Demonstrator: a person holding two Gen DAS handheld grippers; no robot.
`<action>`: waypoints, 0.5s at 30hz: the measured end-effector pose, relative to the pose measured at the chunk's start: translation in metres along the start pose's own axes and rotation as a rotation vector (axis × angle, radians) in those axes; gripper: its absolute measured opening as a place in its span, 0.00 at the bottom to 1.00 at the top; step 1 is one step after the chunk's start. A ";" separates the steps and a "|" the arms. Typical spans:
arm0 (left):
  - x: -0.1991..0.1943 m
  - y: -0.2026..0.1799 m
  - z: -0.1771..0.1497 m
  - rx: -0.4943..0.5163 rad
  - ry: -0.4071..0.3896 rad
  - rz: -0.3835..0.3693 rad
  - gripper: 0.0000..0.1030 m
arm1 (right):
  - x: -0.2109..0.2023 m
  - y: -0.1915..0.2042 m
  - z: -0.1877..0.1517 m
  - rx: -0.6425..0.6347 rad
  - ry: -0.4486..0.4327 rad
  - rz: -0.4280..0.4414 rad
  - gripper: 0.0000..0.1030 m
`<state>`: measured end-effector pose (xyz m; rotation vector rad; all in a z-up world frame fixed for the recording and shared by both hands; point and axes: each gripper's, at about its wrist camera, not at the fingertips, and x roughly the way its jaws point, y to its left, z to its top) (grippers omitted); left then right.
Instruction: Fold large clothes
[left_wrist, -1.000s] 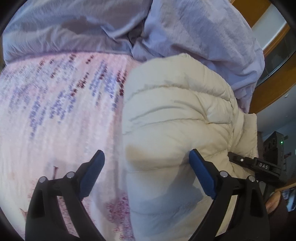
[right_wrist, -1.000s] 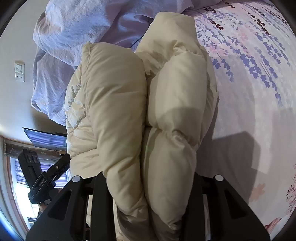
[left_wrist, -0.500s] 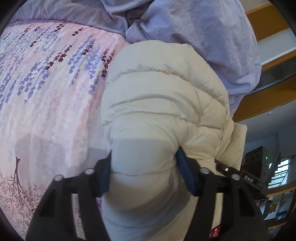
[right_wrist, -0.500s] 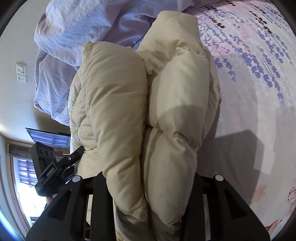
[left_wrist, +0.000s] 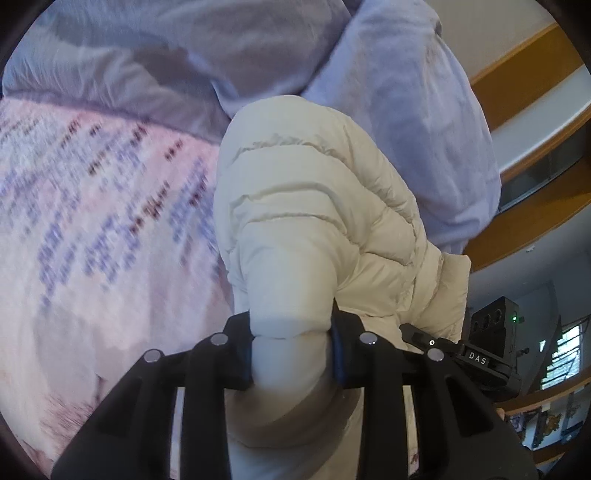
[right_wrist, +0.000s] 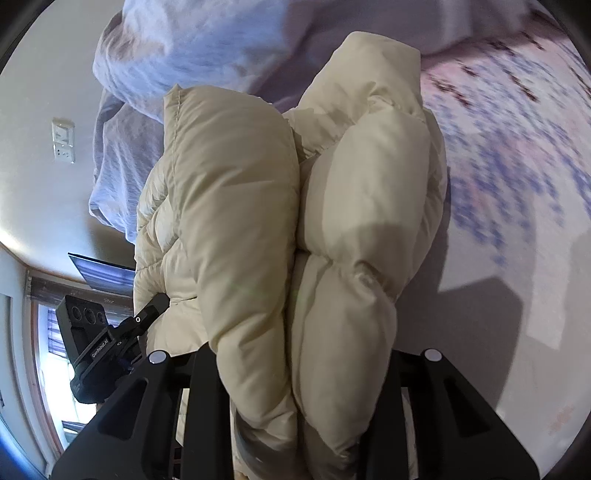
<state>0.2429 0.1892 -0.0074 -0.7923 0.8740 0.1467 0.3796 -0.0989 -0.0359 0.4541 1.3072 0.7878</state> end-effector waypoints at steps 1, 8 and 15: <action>-0.002 0.004 0.004 0.000 -0.006 0.009 0.30 | 0.004 0.004 0.002 -0.007 0.003 -0.002 0.27; -0.009 0.029 0.025 -0.010 -0.023 0.085 0.31 | 0.035 0.031 0.017 -0.056 0.031 -0.044 0.27; -0.003 0.037 0.036 0.063 -0.044 0.230 0.35 | 0.050 0.042 0.024 -0.086 0.021 -0.142 0.34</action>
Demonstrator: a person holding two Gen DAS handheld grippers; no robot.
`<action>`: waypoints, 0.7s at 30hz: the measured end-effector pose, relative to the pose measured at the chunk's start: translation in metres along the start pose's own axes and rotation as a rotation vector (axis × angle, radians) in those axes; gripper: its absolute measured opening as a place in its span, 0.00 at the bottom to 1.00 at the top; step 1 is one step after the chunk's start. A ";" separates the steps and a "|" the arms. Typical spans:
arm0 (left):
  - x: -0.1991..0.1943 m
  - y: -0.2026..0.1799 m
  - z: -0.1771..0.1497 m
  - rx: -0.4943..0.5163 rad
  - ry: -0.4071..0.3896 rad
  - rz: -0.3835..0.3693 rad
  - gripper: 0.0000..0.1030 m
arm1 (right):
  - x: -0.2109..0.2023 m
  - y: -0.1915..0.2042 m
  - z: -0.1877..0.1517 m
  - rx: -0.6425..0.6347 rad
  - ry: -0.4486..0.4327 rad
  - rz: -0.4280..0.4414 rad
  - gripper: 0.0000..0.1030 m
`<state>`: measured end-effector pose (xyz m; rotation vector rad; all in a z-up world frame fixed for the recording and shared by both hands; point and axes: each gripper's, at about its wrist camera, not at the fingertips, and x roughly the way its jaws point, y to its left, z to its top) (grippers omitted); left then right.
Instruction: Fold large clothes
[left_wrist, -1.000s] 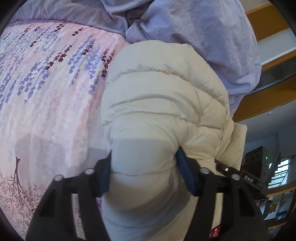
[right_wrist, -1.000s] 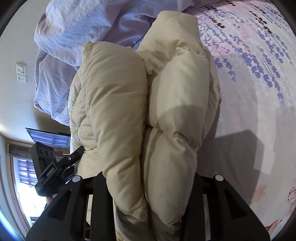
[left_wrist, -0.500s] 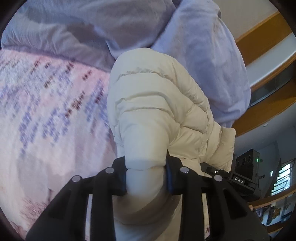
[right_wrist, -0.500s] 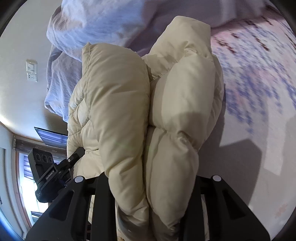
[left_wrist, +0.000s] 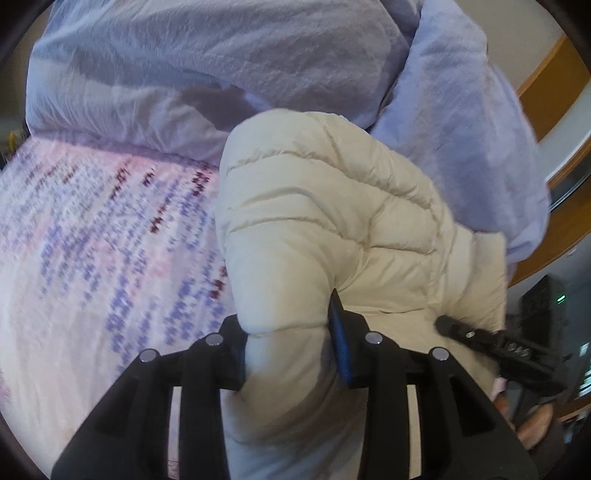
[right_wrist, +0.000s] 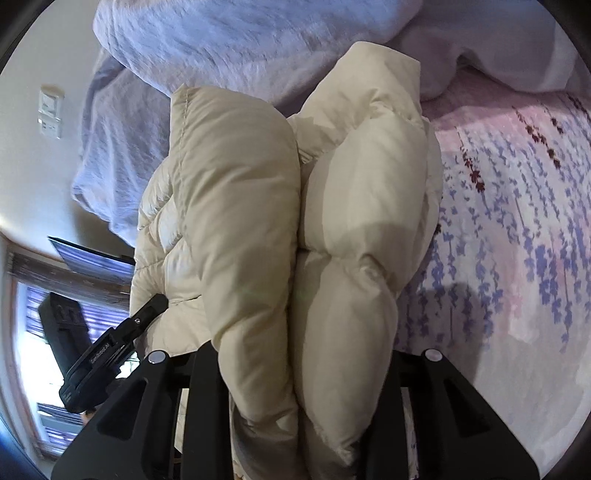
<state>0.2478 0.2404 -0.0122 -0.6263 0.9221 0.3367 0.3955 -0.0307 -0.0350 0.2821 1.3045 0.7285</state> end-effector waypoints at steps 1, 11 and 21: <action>0.002 -0.004 0.000 0.017 0.000 0.025 0.38 | 0.000 0.000 -0.002 -0.006 -0.004 -0.045 0.40; -0.021 -0.008 0.001 0.093 -0.078 0.161 0.60 | -0.059 0.001 -0.018 -0.077 -0.227 -0.323 0.69; -0.031 -0.041 -0.007 0.180 -0.098 0.118 0.67 | -0.060 0.064 -0.037 -0.294 -0.278 -0.297 0.69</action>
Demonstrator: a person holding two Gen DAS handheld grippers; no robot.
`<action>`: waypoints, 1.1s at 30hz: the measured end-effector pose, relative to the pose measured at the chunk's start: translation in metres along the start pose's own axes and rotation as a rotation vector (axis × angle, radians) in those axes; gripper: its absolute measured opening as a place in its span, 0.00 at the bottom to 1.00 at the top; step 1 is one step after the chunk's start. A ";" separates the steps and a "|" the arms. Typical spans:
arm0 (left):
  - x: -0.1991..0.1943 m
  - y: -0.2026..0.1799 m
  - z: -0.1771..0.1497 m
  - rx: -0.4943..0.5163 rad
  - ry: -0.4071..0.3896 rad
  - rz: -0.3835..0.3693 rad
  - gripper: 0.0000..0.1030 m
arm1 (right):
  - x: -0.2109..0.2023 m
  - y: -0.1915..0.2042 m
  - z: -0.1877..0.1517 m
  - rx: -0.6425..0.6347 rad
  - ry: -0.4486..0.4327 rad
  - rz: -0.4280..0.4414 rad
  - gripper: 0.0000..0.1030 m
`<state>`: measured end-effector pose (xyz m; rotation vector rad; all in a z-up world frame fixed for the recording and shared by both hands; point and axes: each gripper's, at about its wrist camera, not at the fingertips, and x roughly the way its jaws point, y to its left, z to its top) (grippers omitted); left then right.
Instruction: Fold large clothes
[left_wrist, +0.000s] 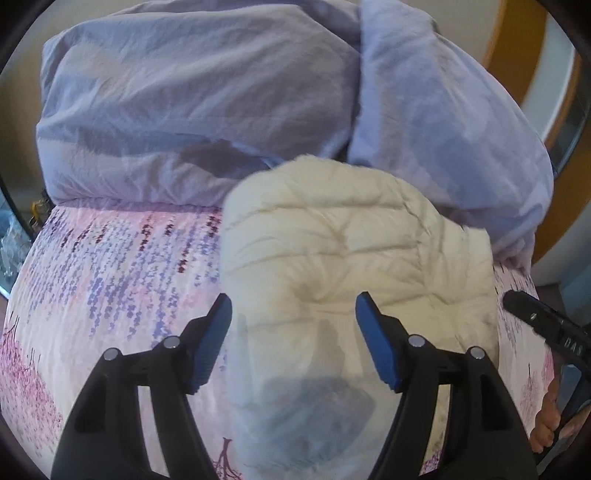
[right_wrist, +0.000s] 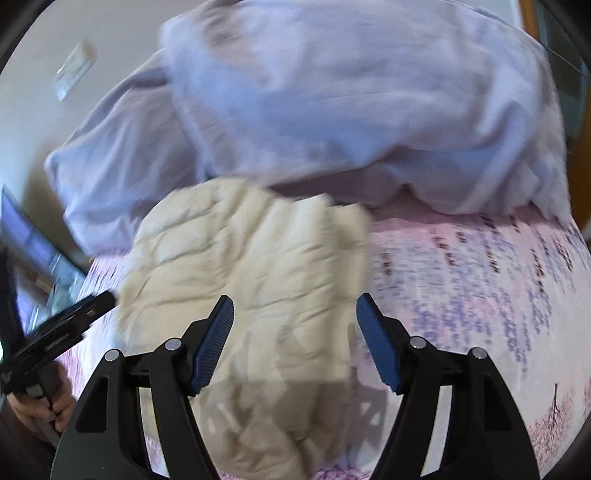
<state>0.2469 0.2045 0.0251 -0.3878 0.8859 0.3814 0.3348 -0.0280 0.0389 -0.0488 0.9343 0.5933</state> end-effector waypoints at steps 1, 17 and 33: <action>0.002 -0.004 -0.002 0.013 0.007 0.002 0.67 | 0.004 0.007 -0.005 -0.035 0.013 0.004 0.69; 0.014 -0.009 -0.031 0.068 0.064 0.061 0.87 | 0.021 0.025 -0.032 -0.071 0.121 -0.099 0.86; -0.065 0.012 -0.077 -0.022 0.017 -0.031 0.98 | -0.052 0.039 -0.074 -0.032 0.035 -0.071 0.99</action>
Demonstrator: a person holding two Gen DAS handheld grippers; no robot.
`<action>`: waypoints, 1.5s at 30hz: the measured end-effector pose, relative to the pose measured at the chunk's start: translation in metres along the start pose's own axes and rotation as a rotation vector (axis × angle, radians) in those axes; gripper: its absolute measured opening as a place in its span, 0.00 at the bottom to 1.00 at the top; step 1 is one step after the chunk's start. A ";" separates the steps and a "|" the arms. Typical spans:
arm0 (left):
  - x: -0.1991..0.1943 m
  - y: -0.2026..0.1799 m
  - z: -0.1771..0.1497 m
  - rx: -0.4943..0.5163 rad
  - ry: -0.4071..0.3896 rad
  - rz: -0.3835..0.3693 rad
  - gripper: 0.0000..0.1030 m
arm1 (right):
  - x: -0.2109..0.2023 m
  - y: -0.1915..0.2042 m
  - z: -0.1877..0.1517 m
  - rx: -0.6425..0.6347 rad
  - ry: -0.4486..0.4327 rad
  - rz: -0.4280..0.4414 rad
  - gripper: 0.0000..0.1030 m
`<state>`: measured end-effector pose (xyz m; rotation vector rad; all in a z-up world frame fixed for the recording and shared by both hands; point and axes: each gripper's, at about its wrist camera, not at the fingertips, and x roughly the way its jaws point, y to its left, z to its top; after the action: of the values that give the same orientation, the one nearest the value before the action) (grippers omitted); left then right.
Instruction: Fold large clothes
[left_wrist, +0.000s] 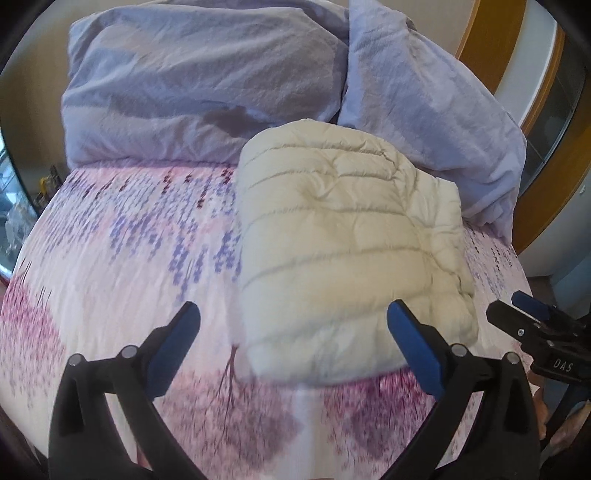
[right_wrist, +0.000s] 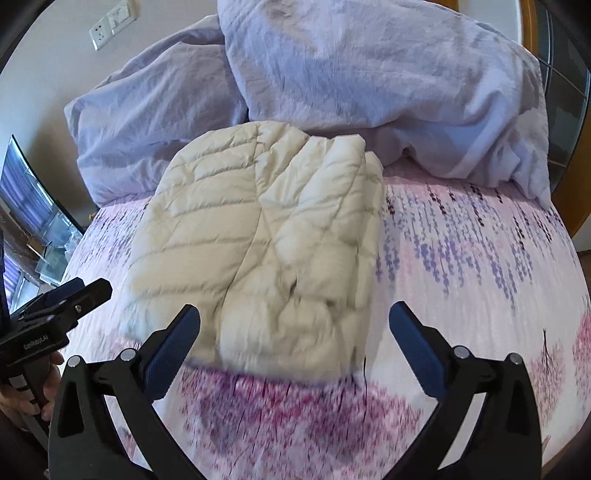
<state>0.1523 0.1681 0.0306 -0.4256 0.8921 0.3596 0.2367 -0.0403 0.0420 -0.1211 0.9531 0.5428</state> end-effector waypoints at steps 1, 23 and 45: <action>-0.005 0.001 -0.005 -0.009 0.002 0.001 0.98 | -0.004 0.001 -0.005 0.000 0.004 -0.002 0.99; -0.065 -0.022 -0.075 0.072 0.029 -0.001 0.98 | -0.057 0.009 -0.067 0.025 0.063 -0.019 0.99; -0.072 -0.028 -0.084 0.060 0.030 -0.029 0.98 | -0.065 0.010 -0.077 0.058 0.058 0.026 0.99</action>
<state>0.0674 0.0929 0.0480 -0.3895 0.9231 0.2995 0.1452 -0.0825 0.0506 -0.0729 1.0275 0.5370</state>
